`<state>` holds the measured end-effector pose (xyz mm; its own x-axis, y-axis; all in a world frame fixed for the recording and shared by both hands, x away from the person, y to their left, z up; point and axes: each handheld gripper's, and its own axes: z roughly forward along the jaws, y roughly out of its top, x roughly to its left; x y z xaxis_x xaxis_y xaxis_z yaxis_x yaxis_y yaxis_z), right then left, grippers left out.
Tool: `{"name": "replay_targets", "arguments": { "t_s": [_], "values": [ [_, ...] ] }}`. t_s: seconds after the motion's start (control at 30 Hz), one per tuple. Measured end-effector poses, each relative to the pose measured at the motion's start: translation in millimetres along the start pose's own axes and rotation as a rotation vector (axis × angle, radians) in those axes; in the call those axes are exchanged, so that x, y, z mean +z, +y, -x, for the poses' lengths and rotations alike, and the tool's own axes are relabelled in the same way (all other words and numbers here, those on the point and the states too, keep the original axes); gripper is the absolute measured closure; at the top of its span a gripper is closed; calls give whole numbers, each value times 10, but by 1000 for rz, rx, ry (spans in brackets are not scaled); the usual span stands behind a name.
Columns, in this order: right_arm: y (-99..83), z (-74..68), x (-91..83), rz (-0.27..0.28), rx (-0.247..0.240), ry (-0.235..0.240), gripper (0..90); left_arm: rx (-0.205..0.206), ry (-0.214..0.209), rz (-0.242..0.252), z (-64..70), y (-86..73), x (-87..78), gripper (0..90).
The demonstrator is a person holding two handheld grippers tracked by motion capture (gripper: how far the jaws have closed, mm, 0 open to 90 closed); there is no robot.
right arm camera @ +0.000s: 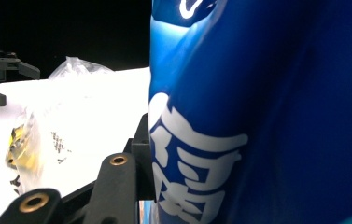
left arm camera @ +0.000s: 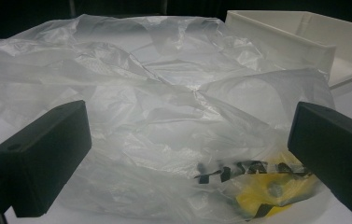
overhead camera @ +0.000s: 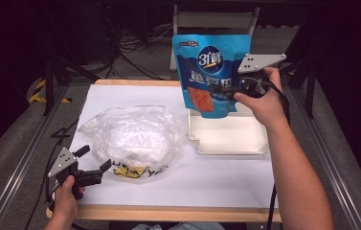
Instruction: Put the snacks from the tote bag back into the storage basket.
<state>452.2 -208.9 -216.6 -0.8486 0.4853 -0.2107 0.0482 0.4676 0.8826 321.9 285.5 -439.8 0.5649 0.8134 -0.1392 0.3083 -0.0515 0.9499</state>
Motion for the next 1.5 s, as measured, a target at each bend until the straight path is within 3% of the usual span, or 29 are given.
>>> {"name": "replay_targets", "arguments": {
  "t_s": [0.47, 0.7, 1.13, 1.5],
  "values": [
    [-253, 320, -257, -34, 65, -80, 593, 1, -1, -9, 1, -15, 23, 3],
    [-352, 411, -281, -57, 86, -86, 592, 3, -4, -24, 3, -24, 35, 3],
    [-701, 465, -65, -125, 142, -80, 594, 2, -8, -27, 20, -32, 57, 3],
    [-872, 450, 80, -187, 152, -63, 593, 6, -15, -31, 14, -28, 70, 3]
  ]
}}
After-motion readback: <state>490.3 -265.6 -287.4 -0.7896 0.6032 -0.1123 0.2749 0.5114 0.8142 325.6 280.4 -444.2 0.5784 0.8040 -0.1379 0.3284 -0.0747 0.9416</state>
